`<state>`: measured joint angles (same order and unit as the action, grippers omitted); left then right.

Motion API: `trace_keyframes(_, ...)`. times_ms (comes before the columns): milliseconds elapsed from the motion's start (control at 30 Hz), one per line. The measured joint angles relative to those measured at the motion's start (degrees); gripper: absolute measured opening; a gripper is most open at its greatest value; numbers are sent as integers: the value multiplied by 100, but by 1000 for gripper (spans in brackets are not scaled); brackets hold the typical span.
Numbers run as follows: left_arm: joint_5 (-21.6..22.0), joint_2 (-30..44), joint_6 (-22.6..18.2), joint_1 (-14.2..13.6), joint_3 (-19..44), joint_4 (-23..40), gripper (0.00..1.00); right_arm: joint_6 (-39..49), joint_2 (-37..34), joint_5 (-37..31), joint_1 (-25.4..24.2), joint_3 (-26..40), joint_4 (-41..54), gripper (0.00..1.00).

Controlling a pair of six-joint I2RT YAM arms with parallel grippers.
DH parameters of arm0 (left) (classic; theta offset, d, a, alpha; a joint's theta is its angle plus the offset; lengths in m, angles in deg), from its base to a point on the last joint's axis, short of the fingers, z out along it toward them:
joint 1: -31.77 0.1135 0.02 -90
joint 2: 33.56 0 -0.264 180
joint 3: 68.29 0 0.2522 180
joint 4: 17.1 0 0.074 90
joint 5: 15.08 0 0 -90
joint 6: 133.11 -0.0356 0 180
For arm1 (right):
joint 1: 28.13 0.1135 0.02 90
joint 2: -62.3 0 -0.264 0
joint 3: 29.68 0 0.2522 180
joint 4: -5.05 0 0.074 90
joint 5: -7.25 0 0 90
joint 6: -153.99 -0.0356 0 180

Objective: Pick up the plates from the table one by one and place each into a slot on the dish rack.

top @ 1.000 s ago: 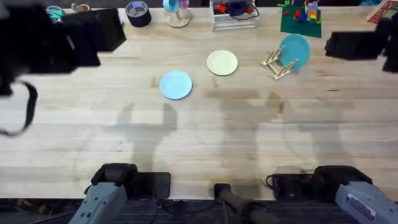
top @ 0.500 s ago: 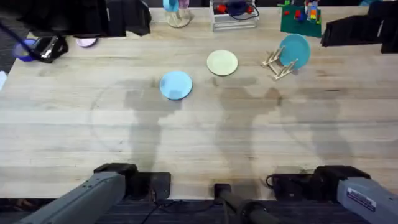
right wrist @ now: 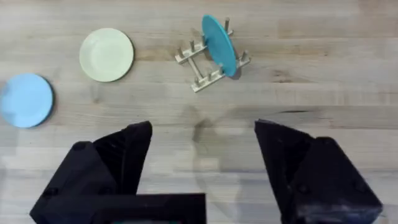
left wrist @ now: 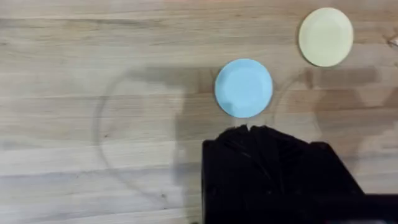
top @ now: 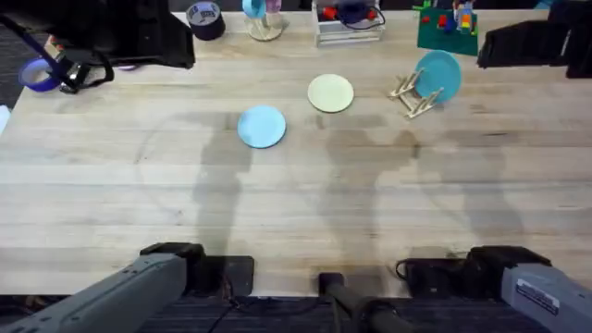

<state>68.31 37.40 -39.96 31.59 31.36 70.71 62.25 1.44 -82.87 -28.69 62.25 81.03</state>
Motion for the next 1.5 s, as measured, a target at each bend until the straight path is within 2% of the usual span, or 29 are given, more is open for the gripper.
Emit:
trace_keyframes(200,-512,124,-196,0,9,105,42,0,0,0,0,0,0,995)
trace_keyframes(567,-1284,1155,-690,12,7,144,42,0,0,0,0,2,0,995)
trace_keyframes(633,-1462,1271,-791,69,-77,30,42,0,0,0,0,0,0,993)
trace_keyframes(667,-1751,1336,-886,282,-434,-260,42,0,0,0,0,0,0,993)
trace_keyframes(867,-2217,1346,-966,851,-1446,-873,41,0,0,0,0,0,0,993)
trace_keyframes(933,-2327,1370,-983,962,-1688,-1007,41,0,0,0,0,2,0,993)
trace_keyframes(1100,-2583,1649,-1026,1008,-2093,-1292,42,-2,0,0,0,2,0,993)
trace_keyframes(1500,-2944,2693,-1091,1008,-2129,-1964,40,0,0,0,0,0,0,994)
